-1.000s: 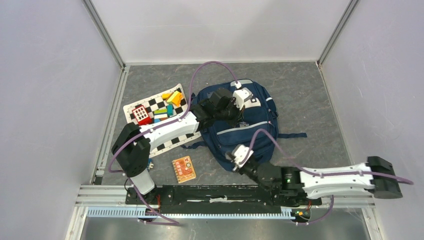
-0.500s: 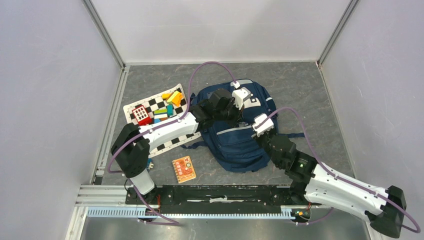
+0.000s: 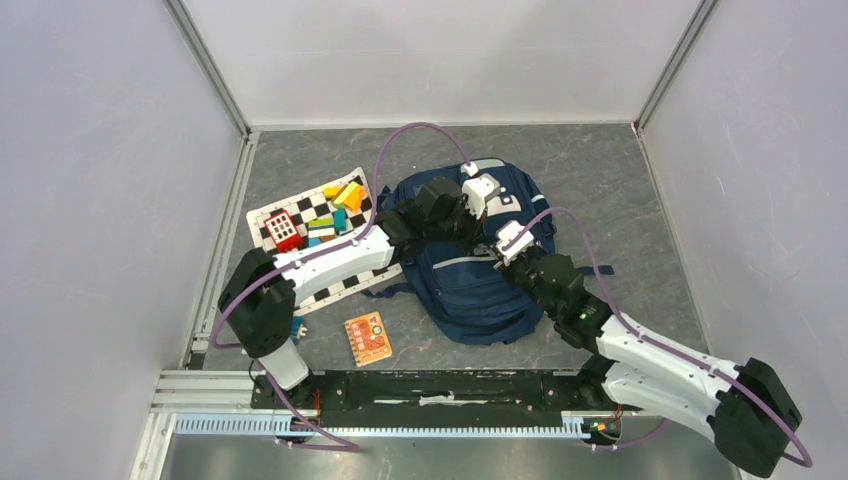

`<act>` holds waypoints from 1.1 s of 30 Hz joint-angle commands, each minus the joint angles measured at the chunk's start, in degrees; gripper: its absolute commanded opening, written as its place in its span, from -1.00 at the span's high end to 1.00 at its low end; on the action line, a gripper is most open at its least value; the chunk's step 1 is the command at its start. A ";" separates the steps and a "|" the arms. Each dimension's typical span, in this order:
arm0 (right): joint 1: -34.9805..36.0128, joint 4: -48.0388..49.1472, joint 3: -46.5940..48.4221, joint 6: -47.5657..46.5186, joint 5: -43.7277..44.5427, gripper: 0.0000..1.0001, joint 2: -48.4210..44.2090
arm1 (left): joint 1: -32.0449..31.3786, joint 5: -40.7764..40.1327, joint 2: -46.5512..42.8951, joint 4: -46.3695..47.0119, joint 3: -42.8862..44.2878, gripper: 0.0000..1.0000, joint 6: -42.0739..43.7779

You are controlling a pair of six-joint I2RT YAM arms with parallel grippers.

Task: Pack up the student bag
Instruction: Place the stationery in the student bag.

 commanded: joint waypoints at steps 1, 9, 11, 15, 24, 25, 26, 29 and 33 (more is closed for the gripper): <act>-0.30 7.40 -3.27 1.14 -6.06 1.00 0.41 | 1.07 -2.95 -3.99 3.13 0.92 0.96 -1.56; -0.08 17.66 -10.87 1.65 -3.41 1.00 3.24 | 1.07 -2.03 -4.25 3.29 1.12 0.96 -1.82; -0.04 22.43 -11.98 0.45 0.07 1.00 4.28 | 1.07 -1.68 -4.08 3.33 1.12 0.96 -1.99; -0.02 30.69 -11.60 -3.17 4.48 1.00 7.84 | 1.07 -1.30 -3.90 3.46 1.12 0.96 -2.13; 0.03 35.60 -6.11 -4.62 5.65 0.82 17.78 | 1.02 -0.13 -3.80 3.82 1.07 0.96 -3.23; -0.08 34.31 -5.86 -3.87 5.04 0.61 17.58 | 1.07 -0.36 -3.74 3.74 1.03 0.96 -3.23; -0.07 32.43 -5.57 -2.97 4.20 0.43 17.11 | 1.07 -0.69 -3.66 3.52 1.03 0.96 -3.15; 0.05 23.79 -5.12 0.05 1.41 0.01 14.07 | 1.07 -1.03 -3.47 3.04 1.13 0.96 -3.13; 0.14 14.75 -7.18 4.88 -1.71 -0.34 5.77 | 1.07 -1.28 -3.47 3.05 1.21 0.96 -3.05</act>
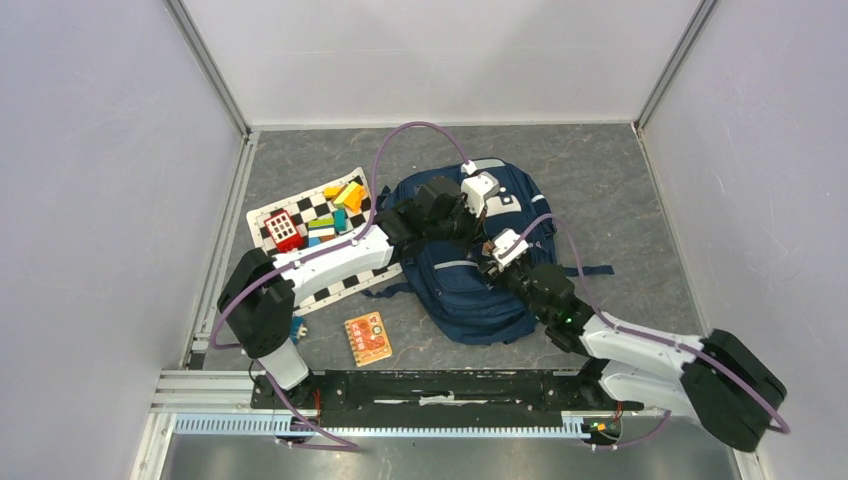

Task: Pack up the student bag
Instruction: Place the stationery in the student bag.

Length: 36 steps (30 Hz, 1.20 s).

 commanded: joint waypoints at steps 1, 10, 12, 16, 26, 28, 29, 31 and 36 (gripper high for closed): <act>-0.10 -10.65 -0.30 5.71 -2.96 -0.41 -9.72 | 0.96 -2.05 -3.19 2.68 1.21 0.96 -1.35; -0.10 -29.04 3.58 8.47 -2.57 -0.53 -20.90 | 0.96 -2.11 -3.13 2.33 1.25 0.96 -1.09; -0.07 -31.60 4.10 9.49 -1.86 -0.45 -20.75 | 0.96 -2.45 -3.18 2.15 1.21 0.96 -0.86; -0.10 -32.04 4.00 10.37 -1.03 -0.16 -19.84 | 0.96 -2.42 -3.26 2.15 1.21 0.96 -0.82; -0.10 -21.01 4.19 12.07 8.54 0.34 -9.07 | 0.96 -1.68 -3.53 2.46 1.07 0.96 -0.91; -0.10 -17.57 5.02 11.25 9.36 0.39 -6.54 | 0.97 -1.30 -3.45 2.68 0.86 0.96 -0.99; -0.11 -16.17 5.51 10.97 9.65 0.40 -5.12 | 0.89 -1.20 -3.46 2.76 0.85 0.96 -1.00; -0.10 -12.21 6.42 9.77 9.77 0.42 -2.50 | 0.92 -0.99 -3.38 2.89 0.77 0.96 -1.08; -0.08 -5.12 8.19 7.23 9.18 0.47 4.52 | 0.89 -0.61 -3.42 3.12 0.68 0.96 -1.35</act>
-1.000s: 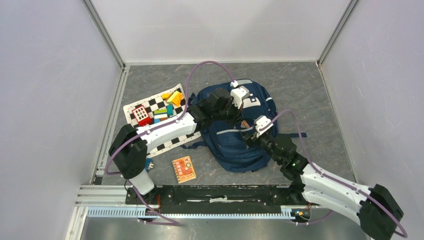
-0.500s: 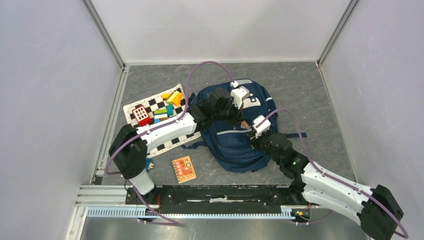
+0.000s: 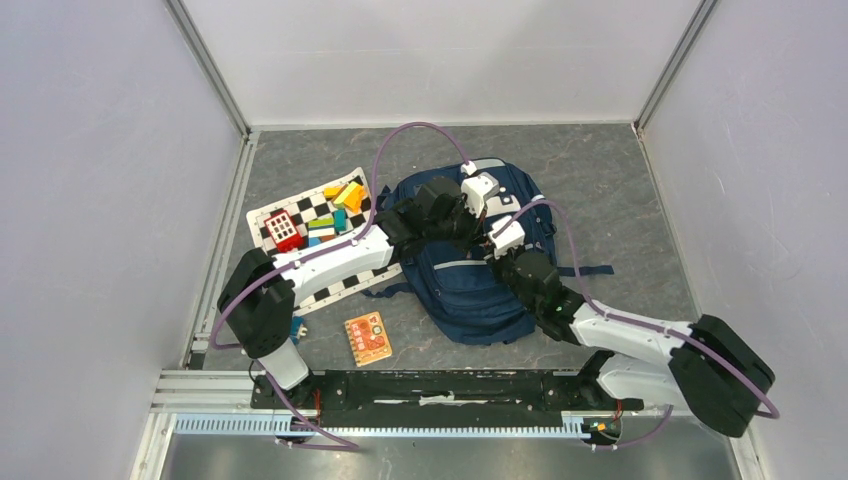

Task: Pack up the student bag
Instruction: Place the stationery in the student bag, then adjust the student bag at the center of the board.

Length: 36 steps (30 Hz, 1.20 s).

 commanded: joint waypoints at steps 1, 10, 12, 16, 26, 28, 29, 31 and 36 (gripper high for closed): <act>-0.25 8.24 3.02 -2.83 1.93 0.48 4.93 | 0.88 -0.69 -3.53 3.48 0.68 0.96 -1.32; -0.23 -5.60 -0.11 -2.15 -2.83 -0.03 -7.16 | 0.87 -2.26 -3.23 2.95 0.94 0.96 -1.76; -0.24 -11.58 -0.82 -1.84 -3.48 -0.25 -10.64 | 0.91 -2.41 -3.13 2.84 1.03 0.96 -1.86; -0.25 -25.22 0.90 -0.37 -4.13 -0.45 -17.25 | 0.87 -1.28 -3.04 2.22 1.20 0.87 -1.68; -0.24 -50.20 16.84 7.56 0.29 -0.81 -27.03 | 0.90 -4.84 -10.93 0.74 -3.49 -0.76 -7.64; -0.21 -51.17 19.35 7.81 3.89 -0.80 -26.20 | 0.96 -7.40 -14.62 -0.56 -5.52 -0.87 -10.56; -0.30 -51.08 19.99 7.80 5.46 -0.79 -25.40 | 0.98 -8.47 -16.05 -1.97 -6.25 -0.93 -12.31; -0.25 -50.18 20.85 7.25 6.89 -0.76 -23.31 | 0.96 -11.23 -18.92 -5.31 -7.73 -0.99 -15.85; -0.21 -43.09 20.42 5.34 7.32 -0.73 -15.24 | 1.22 -14.11 -24.06 -9.29 -13.75 -0.99 -24.13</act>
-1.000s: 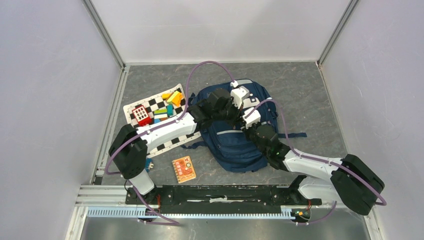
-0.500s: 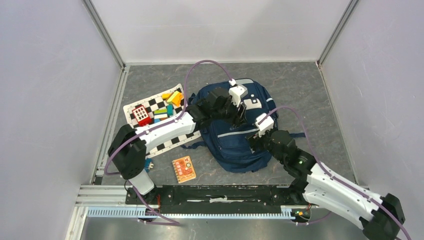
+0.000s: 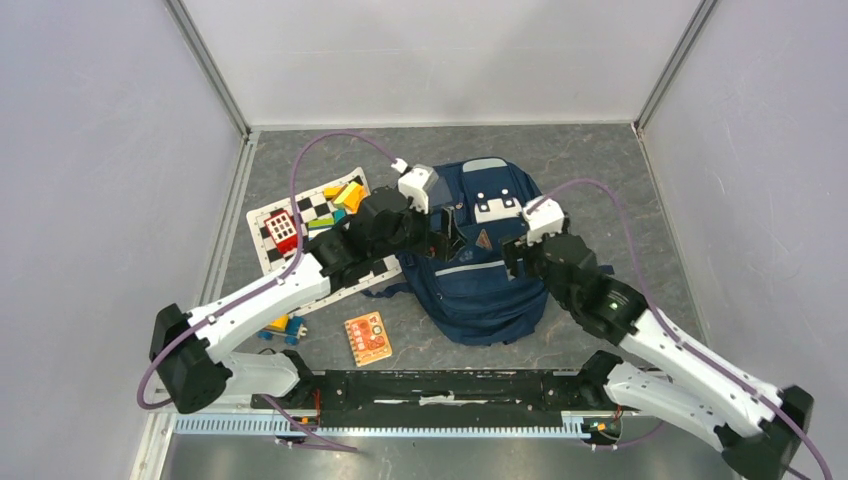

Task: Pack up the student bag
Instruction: Adjust the student bag at the center of the board.

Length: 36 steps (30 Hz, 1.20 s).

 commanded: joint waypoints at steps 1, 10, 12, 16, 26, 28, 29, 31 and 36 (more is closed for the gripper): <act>-0.19 6.07 0.17 -1.64 2.67 -0.72 7.32 | 0.46 -4.09 -3.61 -4.20 -6.25 -0.99 -11.66; -0.19 22.23 -9.75 -1.66 -2.57 -0.48 19.68 | 0.90 -5.74 -3.66 4.11 -16.90 -0.99 -20.82; -0.19 21.93 -13.33 -0.07 -4.52 -0.38 20.12 | 0.90 -6.42 -3.35 5.30 -17.95 -0.99 -22.08; -0.19 20.88 -21.51 3.92 -5.26 -0.24 17.17 | 1.89 -7.52 -3.67 9.66 -21.35 -0.99 -24.55; -0.19 12.37 -18.00 3.82 -4.73 -0.36 8.53 | 2.30 -3.89 -0.52 16.56 -23.45 -0.50 -23.14; -0.19 11.37 -15.83 3.78 -5.99 -0.48 7.67 | 2.30 -2.68 0.51 17.76 -23.88 -0.47 -23.13; -0.20 10.86 -14.84 3.79 -6.71 -0.54 7.20 | 2.22 -2.19 0.93 18.25 -24.23 -0.47 -23.21; -0.17 9.41 -13.39 4.09 -7.18 -0.61 6.35 | 2.22 -2.12 1.51 18.29 -24.90 -0.47 -23.39; -0.23 2.76 -12.48 12.61 3.02 -0.89 3.73 | 1.67 -0.98 2.70 21.72 -27.59 -0.19 -24.42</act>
